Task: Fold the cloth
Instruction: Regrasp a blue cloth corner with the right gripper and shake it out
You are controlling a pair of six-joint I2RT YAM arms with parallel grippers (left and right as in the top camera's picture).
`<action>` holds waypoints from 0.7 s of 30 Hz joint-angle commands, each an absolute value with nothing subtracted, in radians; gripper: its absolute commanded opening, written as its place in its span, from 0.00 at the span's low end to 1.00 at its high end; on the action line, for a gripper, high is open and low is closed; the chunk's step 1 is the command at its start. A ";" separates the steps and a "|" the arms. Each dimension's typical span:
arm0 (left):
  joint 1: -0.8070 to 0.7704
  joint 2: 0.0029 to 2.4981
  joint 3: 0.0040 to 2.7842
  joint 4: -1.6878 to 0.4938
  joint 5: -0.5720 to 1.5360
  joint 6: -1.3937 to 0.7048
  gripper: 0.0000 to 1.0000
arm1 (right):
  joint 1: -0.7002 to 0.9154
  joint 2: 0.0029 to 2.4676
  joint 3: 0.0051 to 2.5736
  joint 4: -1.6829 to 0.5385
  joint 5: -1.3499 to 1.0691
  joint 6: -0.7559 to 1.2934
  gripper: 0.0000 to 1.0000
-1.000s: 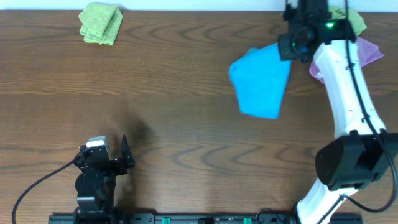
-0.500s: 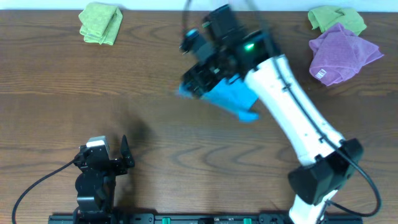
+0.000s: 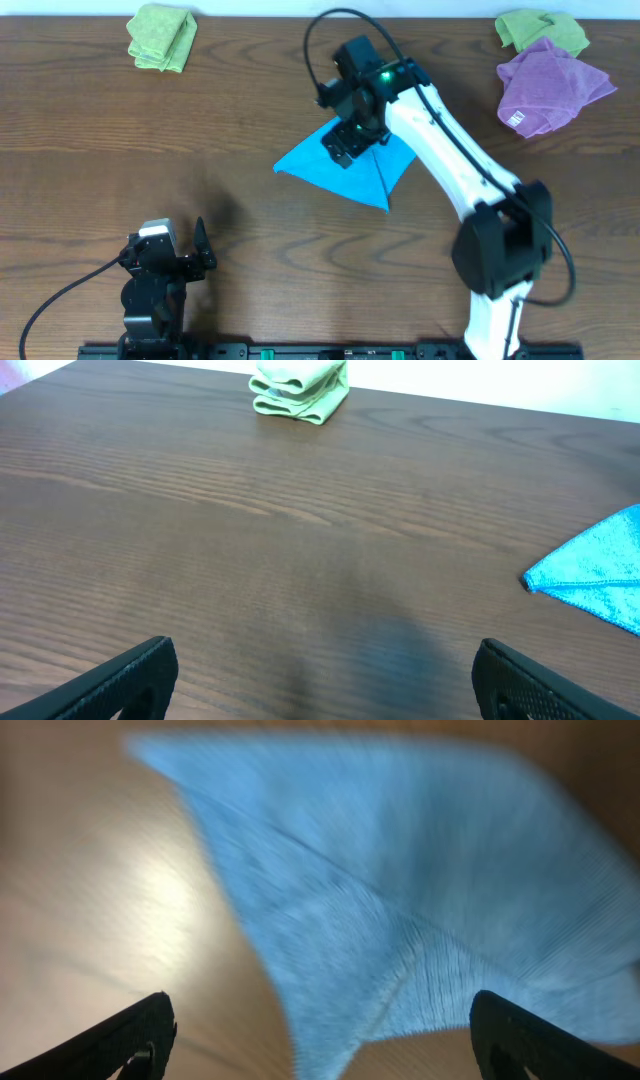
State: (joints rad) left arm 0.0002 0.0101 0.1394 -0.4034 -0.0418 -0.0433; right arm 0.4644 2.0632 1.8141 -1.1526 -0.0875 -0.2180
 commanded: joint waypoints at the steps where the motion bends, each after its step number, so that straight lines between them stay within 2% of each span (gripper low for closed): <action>1: 0.007 0.004 0.120 -0.407 -0.059 -0.026 0.95 | 0.383 2.102 1.784 -1.140 -0.067 -0.176 0.90; 5: 0.007 0.004 0.120 -0.407 -0.059 -0.026 0.95 | 0.308 2.132 1.784 -1.133 -0.067 -0.173 0.74; 13: 0.007 0.004 0.120 -0.407 -0.059 -0.026 0.96 | 0.225 2.161 1.778 -1.080 -0.082 -0.173 0.75; 21: 0.007 0.004 0.120 -0.407 -0.059 -0.026 0.95 | 0.223 2.210 1.777 -0.970 -0.102 -0.173 0.66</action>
